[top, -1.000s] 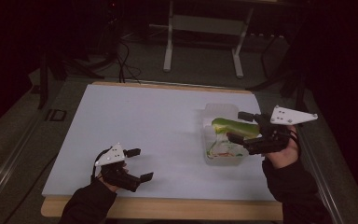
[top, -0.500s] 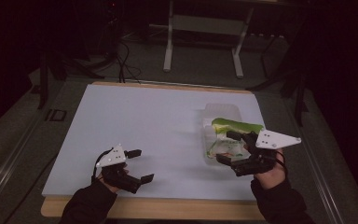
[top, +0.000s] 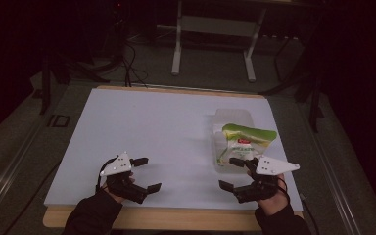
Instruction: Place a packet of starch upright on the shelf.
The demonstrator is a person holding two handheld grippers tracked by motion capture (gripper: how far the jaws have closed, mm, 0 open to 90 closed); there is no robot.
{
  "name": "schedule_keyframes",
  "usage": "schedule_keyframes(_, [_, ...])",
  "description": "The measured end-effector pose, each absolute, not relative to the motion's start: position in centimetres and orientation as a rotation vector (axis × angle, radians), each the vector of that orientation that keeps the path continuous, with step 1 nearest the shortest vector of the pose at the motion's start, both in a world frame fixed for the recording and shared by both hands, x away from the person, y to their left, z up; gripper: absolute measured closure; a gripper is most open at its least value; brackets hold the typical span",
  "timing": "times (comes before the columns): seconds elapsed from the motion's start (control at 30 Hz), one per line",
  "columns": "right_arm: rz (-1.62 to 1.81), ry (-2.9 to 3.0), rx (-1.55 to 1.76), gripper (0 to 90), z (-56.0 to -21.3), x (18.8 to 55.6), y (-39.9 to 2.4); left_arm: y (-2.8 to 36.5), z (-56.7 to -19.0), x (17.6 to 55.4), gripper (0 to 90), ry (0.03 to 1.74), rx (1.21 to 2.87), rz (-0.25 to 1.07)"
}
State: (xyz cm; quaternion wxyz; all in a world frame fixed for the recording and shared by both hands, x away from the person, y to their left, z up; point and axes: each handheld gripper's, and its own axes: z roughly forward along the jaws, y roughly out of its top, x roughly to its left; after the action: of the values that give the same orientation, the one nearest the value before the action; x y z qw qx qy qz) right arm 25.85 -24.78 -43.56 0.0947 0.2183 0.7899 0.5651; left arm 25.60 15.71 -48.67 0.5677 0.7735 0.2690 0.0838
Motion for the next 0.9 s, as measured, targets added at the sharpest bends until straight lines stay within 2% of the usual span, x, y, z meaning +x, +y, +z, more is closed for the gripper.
schedule_keyframes(0.37, [1.643,2.317,0.725,14.7,-46.3,24.9,-25.9,15.7,-48.8,25.3,0.0,0.621,1.822,0.196])
schedule_keyframes(0.9, [1.638,2.28,0.75,14.7,-46.8,24.5,-26.9,15.6,-49.1,25.4,0.0,0.62,1.831,0.187])
